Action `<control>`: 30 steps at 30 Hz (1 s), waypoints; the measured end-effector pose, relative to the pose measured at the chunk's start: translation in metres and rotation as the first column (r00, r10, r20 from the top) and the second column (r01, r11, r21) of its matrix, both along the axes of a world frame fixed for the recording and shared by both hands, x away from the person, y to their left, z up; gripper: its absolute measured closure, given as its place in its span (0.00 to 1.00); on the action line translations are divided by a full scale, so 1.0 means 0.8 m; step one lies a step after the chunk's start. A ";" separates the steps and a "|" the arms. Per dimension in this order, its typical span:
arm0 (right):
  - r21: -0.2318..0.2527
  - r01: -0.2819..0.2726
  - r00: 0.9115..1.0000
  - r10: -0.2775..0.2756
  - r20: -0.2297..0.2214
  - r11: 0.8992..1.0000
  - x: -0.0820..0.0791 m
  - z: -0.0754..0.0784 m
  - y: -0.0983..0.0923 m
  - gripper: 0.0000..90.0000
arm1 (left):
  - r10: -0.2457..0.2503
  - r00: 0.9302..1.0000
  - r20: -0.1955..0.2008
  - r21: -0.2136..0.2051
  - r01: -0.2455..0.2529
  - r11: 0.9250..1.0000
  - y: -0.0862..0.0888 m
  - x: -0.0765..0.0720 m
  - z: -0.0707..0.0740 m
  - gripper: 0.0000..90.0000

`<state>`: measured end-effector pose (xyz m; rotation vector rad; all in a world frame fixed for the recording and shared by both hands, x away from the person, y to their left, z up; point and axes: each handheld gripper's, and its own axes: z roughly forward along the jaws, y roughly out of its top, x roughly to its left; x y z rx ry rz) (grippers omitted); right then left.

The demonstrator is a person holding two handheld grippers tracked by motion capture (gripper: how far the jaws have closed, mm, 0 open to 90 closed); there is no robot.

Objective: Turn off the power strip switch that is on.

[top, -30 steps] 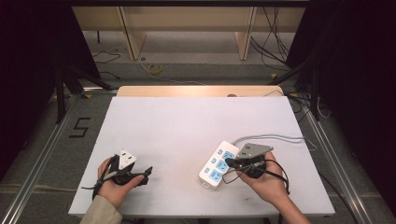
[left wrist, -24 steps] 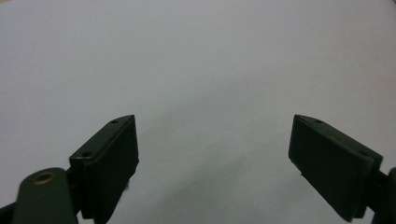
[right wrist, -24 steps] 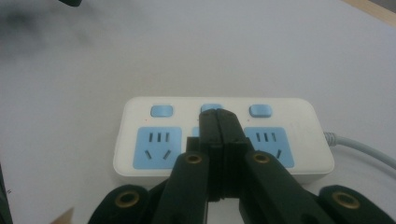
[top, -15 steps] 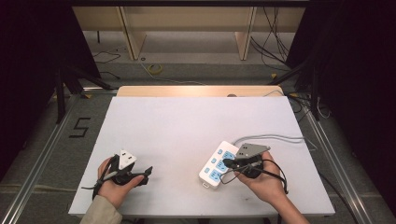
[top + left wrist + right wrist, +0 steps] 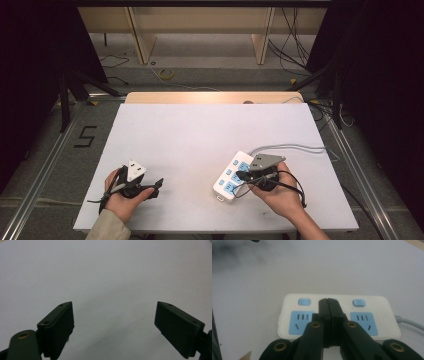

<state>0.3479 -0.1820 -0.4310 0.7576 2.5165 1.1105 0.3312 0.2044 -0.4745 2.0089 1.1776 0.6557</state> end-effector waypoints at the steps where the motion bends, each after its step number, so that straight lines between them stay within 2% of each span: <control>1: 0.000 0.000 1.000 0.000 0.000 1.000 0.000 0.000 0.000 1.00 | 0.000 1.000 0.000 0.000 0.000 1.000 0.000 0.000 0.000 0.17; 30: -0.018 -0.031 0.999 0.031 -0.016 0.999 0.003 -0.003 0.021 1.00 | -0.001 1.000 0.001 0.001 0.001 1.000 0.000 0.000 0.000 0.17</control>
